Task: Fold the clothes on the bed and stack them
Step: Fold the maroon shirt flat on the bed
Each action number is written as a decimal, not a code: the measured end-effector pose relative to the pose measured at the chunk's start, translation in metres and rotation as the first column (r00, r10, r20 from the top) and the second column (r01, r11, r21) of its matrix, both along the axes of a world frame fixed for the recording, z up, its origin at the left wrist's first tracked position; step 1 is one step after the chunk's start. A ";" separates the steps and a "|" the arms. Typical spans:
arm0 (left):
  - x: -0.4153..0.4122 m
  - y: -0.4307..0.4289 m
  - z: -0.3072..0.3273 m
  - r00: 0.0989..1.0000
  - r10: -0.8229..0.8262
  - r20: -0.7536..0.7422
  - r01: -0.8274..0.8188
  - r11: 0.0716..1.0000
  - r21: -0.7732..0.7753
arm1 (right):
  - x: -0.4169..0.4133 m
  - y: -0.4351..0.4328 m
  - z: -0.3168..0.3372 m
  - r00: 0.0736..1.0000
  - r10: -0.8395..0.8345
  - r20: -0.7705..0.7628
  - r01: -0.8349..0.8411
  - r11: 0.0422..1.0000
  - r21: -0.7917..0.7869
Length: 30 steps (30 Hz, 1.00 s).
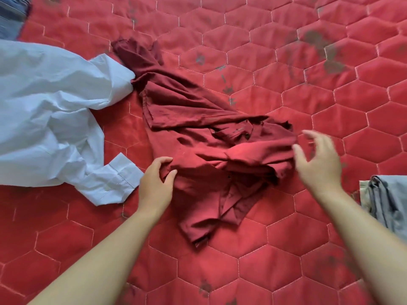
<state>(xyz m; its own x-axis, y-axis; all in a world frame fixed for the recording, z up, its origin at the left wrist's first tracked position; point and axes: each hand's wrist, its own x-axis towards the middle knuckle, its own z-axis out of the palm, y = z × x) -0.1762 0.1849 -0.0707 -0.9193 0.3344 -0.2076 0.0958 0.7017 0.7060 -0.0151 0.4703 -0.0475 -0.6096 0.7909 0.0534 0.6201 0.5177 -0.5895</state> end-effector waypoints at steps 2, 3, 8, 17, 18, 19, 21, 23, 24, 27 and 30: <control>-0.003 -0.011 0.004 1.000 -0.007 -0.014 0.007 0.999 -0.034 | -0.006 -0.029 -0.004 0.968 0.250 0.013 -0.248 0.967 -0.063; -0.004 -0.015 0.006 0.999 -0.015 -0.033 0.013 0.999 -0.050 | -0.009 -0.044 -0.009 0.930 0.359 0.082 -0.347 0.929 -0.127; -0.026 -0.036 0.008 0.994 0.046 -0.100 -0.060 0.989 -0.133 | -0.014 -0.073 -0.043 0.771 0.441 0.460 -0.381 0.898 -0.222; 0.023 -0.022 0.003 0.982 -0.146 -0.116 0.103 0.941 -0.322 | 0.010 -0.048 -0.019 0.991 -0.012 0.130 0.022 0.997 -0.070; 0.031 -0.019 0.000 0.986 -0.147 -0.080 0.115 0.942 -0.316 | 0.018 -0.056 -0.017 0.992 -0.059 0.111 0.068 0.995 -0.080; 0.036 -0.016 -0.004 0.988 -0.152 -0.035 0.134 0.942 -0.308 | 0.026 -0.067 -0.017 0.991 -0.105 0.087 0.114 0.988 -0.104; 0.041 -0.012 -0.013 0.974 -0.218 0.068 0.228 0.926 -0.300 | 0.043 -0.097 -0.023 0.982 -0.165 0.088 0.180 0.962 -0.208; 0.045 -0.009 -0.021 0.937 -0.317 0.146 0.348 0.876 -0.333 | 0.056 -0.126 -0.032 0.972 -0.168 0.164 0.213 0.925 -0.315; 0.049 -0.008 -0.022 0.924 -0.349 0.157 0.383 0.851 -0.359 | 0.062 -0.137 -0.037 0.966 -0.163 0.200 0.226 0.911 -0.344; 0.059 -0.008 -0.023 0.900 -0.415 0.135 0.432 0.808 -0.401 | 0.077 -0.152 -0.048 0.947 -0.213 0.241 0.292 0.884 -0.364; 0.070 -0.006 -0.024 0.893 -0.420 0.164 0.451 0.826 -0.339 | 0.087 -0.151 -0.051 0.929 -0.286 0.236 0.360 0.849 -0.386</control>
<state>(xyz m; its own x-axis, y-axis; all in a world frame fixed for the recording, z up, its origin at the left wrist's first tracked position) -0.1060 0.1788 -0.0945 -0.6712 0.5842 -0.4563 0.4068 0.8049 0.4321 0.0719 0.3190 -0.0988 -0.2864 0.8700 -0.4013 0.8149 0.0009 -0.5796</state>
